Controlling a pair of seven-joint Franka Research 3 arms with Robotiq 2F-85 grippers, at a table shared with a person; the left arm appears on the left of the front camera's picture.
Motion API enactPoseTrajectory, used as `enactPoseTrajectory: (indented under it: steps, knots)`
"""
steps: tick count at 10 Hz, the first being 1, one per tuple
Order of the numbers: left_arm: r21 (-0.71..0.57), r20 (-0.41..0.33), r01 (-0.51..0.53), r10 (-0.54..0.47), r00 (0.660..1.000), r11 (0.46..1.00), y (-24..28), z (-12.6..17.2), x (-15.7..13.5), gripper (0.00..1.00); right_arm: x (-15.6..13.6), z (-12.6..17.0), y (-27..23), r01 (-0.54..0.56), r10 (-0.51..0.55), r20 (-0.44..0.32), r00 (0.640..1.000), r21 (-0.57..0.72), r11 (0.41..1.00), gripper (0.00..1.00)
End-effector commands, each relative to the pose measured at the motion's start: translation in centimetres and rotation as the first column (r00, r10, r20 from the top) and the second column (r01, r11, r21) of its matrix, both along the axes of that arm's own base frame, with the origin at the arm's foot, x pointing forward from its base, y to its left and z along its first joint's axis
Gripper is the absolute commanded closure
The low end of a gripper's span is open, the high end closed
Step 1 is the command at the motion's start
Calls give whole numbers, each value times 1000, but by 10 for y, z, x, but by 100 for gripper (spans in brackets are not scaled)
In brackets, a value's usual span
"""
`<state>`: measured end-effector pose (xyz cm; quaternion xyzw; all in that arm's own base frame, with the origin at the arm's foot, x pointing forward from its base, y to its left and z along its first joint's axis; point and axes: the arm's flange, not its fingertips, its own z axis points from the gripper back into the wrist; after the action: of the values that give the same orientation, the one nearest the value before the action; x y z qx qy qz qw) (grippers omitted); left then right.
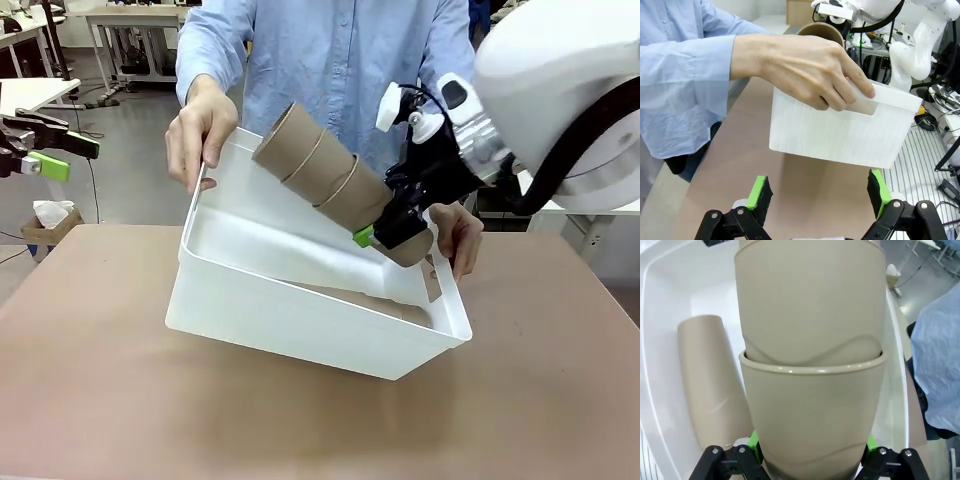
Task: Stack the cups and store them in the basket.
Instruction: Place the stack of Reusable plastic cups into the Pantry Basket.
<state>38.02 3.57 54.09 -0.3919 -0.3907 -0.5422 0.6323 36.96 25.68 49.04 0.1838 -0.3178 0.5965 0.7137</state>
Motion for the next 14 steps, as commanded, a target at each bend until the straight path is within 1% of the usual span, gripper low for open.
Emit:
enactPoseTrajectory:
  steps: [1, 2, 4, 6, 9, 10, 11, 12, 13, 14]
  knots:
    - [0, -11, 0, 0, 1000, 1000, 0, 3, -2, 0, 20, 6, 23, 0, -2, -23, 1000, -69, 998, 15]
    - [0, -11, 0, 0, 1000, 1000, 0, 3, -2, 0, 27, 2, 33, -8, 5, -28, 1000, -95, 995, 15]
    - [0, -11, 0, 0, 1000, 1000, 0, 3, -2, 0, 39, -10, 58, -37, 26, -70, 997, -161, 986, 15]
    - [0, -11, 0, 0, 1000, 1000, 0, 3, -2, 0, 43, -25, 76, -62, 41, -99, 994, -216, 974, 15]
    - [0, -11, 0, 0, 1000, 1000, 0, 3, -2, 0, 39, -48, 80, -84, 54, -134, 990, -234, 969, 15]
    - [0, -11, 0, 0, 1000, 1000, 0, 3, -2, 0, 39, -53, 80, -96, 63, -148, 987, -234, 968, 15]
    - [0, -11, 0, 0, 1000, 1000, 0, 3, -2, 0, 40, -55, 79, -96, 65, -145, 987, -225, 970, 15]
    - [0, -11, 0, 0, 1000, 1000, 0, 3, -2, 0, 39, -54, 77, -94, 64, -139, 988, -227, 969, 0]
    - [0, -11, 0, 0, 1000, 1000, 0, 3, -2, 0, 40, -51, 76, -88, 60, -131, 990, -222, 971, 0]
    - [0, -11, 0, 0, 1000, 1000, 0, 3, -2, 0, 37, -40, 70, -81, 56, -125, 991, -205, 975, 0]
